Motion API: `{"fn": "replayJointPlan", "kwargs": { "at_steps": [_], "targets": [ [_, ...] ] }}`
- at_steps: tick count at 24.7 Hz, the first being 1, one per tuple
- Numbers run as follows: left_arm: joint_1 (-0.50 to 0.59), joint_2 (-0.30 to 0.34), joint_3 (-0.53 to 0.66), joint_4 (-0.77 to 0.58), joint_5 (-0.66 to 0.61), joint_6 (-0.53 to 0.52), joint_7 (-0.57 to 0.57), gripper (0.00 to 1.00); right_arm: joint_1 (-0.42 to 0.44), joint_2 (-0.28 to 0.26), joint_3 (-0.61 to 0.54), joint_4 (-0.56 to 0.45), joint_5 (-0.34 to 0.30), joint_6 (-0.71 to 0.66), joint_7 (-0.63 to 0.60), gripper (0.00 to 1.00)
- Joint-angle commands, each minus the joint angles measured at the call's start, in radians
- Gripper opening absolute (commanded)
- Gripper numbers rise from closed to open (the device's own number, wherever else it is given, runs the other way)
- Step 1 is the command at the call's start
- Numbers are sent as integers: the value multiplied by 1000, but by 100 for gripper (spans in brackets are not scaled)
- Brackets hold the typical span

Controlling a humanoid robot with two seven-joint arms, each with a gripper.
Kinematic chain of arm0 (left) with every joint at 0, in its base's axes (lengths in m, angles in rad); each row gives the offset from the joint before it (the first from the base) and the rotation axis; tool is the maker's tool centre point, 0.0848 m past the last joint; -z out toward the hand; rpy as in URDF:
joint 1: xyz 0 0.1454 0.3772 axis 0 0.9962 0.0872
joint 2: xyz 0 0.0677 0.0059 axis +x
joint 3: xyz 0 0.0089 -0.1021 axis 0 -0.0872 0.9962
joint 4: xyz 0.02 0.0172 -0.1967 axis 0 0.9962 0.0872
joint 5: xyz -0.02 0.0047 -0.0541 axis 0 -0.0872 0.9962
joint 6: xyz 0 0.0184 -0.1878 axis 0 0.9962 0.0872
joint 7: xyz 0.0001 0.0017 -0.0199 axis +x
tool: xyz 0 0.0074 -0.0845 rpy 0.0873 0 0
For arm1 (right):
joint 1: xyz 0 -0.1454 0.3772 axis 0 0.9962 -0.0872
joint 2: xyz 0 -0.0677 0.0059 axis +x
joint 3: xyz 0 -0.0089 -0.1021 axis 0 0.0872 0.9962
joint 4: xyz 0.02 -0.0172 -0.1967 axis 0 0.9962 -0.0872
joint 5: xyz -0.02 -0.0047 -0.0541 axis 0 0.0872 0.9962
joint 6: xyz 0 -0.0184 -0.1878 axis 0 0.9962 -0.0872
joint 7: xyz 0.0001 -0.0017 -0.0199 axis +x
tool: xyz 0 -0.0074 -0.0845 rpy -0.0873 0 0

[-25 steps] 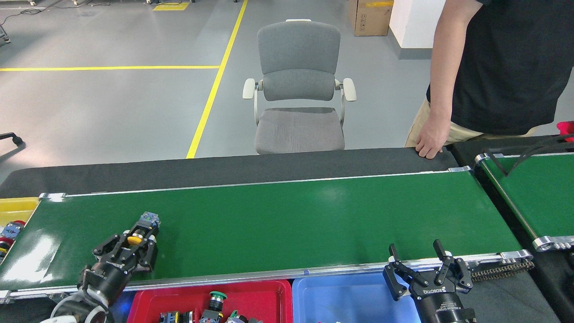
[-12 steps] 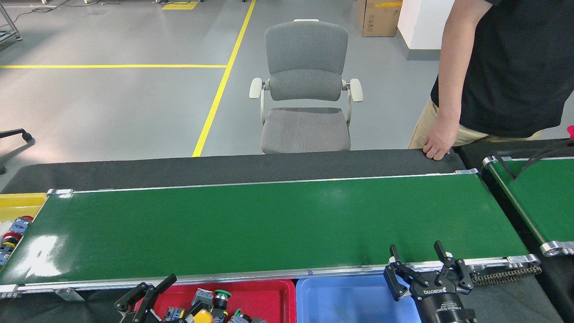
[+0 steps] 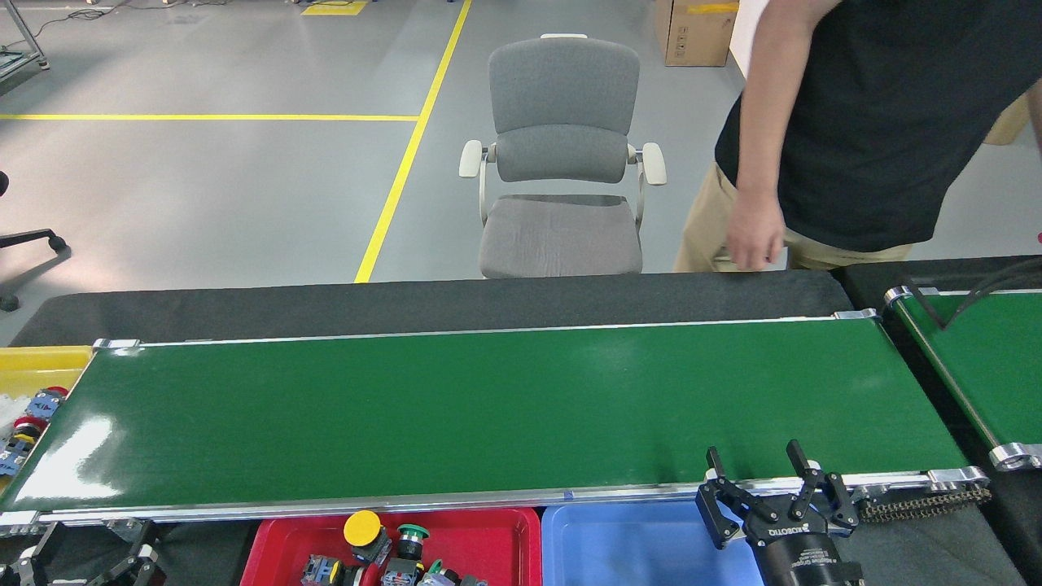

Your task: Pick switch part from conveyor to tray

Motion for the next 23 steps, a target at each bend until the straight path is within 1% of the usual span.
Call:
{"fn": "replayJointPlan", "kwargs": {
  "at_steps": [1, 4, 9, 12, 13, 16, 18, 23],
  "targets": [
    [-1, 4, 8, -15, 6, -17, 8, 100, -5, 3, -3, -17, -2, 4, 0, 100],
    [1, 4, 8, -12, 6, -17, 8, 100, -3, 4, -3, -23, -2, 4, 0, 100],
    [2, 6, 22, -7, 6, -17, 8, 100, 23, -10, -23, -37, -4, 0, -4, 100],
    [2, 6, 26, -6, 6, -17, 8, 100, 51, -14, -37, -48, -19, -2, -6, 100],
    [2, 6, 26, -6, 6, -17, 8, 100, 60, -27, -37, -49, -28, -2, -7, 100],
    [2, 6, 28, -4, 6, -14, 8, 100, 71, -94, -39, -49, -82, -2, -10, 100],
    [2, 6, 28, -6, 6, -11, 8, 100, 71, -106, -54, -49, -113, -2, -10, 100],
    [2, 6, 49, -6, 6, -10, 8, 100, 71, -109, -73, -48, -117, -2, -10, 100]
  ]
}}
